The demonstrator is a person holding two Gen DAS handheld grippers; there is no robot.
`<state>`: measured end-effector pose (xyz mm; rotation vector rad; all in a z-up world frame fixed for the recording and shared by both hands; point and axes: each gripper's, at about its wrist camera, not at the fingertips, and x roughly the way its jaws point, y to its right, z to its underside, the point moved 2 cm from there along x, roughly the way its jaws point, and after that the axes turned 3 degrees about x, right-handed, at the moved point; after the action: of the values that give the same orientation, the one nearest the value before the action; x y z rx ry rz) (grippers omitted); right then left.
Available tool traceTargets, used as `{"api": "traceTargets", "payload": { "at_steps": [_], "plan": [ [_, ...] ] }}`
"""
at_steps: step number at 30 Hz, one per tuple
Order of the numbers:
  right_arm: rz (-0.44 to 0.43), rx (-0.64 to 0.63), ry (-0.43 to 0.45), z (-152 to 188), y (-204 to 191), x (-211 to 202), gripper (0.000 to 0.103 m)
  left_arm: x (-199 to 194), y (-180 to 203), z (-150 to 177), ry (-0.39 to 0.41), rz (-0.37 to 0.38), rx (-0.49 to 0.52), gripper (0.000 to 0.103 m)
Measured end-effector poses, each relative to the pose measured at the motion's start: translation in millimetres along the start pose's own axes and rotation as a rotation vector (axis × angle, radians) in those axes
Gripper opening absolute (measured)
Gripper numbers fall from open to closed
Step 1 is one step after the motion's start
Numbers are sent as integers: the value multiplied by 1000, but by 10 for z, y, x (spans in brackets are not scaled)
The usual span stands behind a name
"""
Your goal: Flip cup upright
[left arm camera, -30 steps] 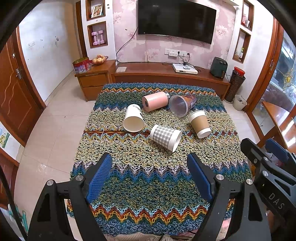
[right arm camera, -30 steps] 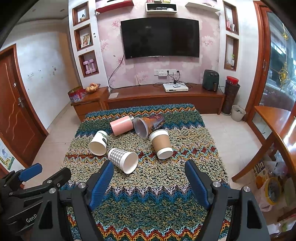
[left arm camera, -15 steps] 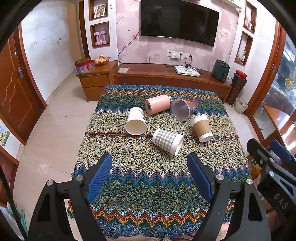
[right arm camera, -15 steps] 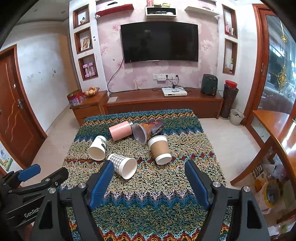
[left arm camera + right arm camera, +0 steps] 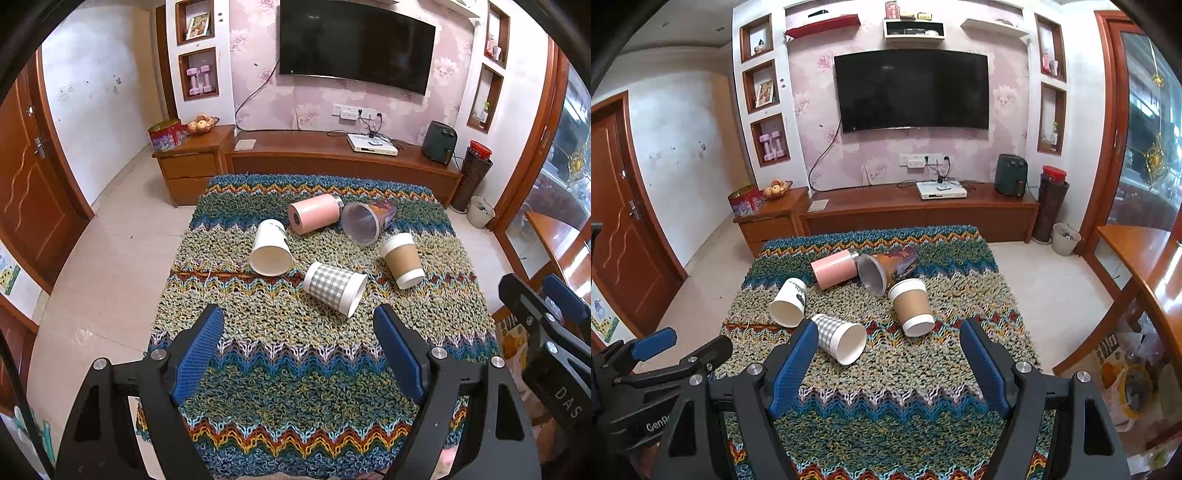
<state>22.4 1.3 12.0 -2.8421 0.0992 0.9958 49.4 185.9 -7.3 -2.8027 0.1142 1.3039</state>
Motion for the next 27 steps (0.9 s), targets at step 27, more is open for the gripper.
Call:
{"api": "traceTargets", "payload": {
  "at_steps": [27],
  "plan": [
    [-50,-77,14,-515,-31,395,80,350,-124,-335,11,-33,-23,86]
  ]
}}
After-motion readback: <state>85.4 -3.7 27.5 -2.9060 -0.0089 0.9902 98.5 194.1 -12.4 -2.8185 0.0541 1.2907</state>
